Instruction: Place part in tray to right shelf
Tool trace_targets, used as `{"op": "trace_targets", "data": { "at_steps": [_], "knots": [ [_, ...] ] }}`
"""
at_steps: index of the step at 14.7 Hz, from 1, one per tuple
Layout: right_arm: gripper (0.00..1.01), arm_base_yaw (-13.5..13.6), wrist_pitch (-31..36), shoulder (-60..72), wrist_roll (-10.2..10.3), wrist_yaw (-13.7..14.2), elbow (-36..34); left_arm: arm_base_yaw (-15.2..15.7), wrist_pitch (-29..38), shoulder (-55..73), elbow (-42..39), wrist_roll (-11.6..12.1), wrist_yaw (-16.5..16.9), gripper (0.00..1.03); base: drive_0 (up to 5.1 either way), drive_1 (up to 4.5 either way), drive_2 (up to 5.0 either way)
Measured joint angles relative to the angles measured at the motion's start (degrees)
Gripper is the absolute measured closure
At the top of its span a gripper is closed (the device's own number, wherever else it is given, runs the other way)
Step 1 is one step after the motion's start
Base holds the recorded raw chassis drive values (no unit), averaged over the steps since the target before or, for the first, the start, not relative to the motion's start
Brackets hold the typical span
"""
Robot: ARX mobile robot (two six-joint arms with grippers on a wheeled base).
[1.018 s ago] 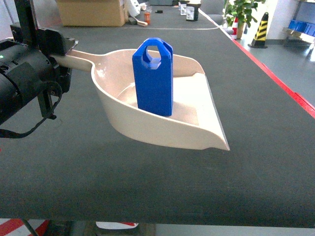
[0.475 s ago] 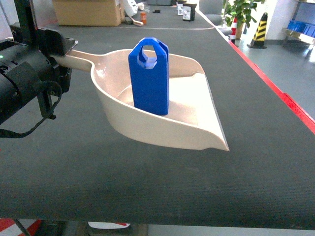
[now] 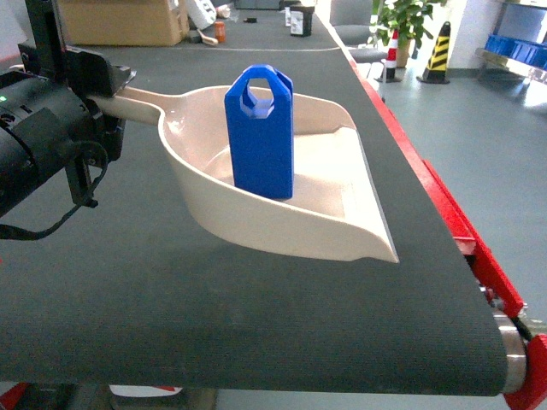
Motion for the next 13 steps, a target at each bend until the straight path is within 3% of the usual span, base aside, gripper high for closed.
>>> {"op": "trace_targets", "data": {
  "at_steps": [12,13],
  "knots": [
    [0.03,0.00,0.00,-0.02,0.00,0.00,0.00,-0.04,0.09,0.00,0.00,0.04,-0.02,0.91,0.0,0.00,0.0],
    [0.03,0.00,-0.02,0.00,0.00,0.00,0.00,-0.04,-0.11,0.00,0.00,0.11,0.00,0.91,5.0,-2.38,-2.4]
  ]
}}
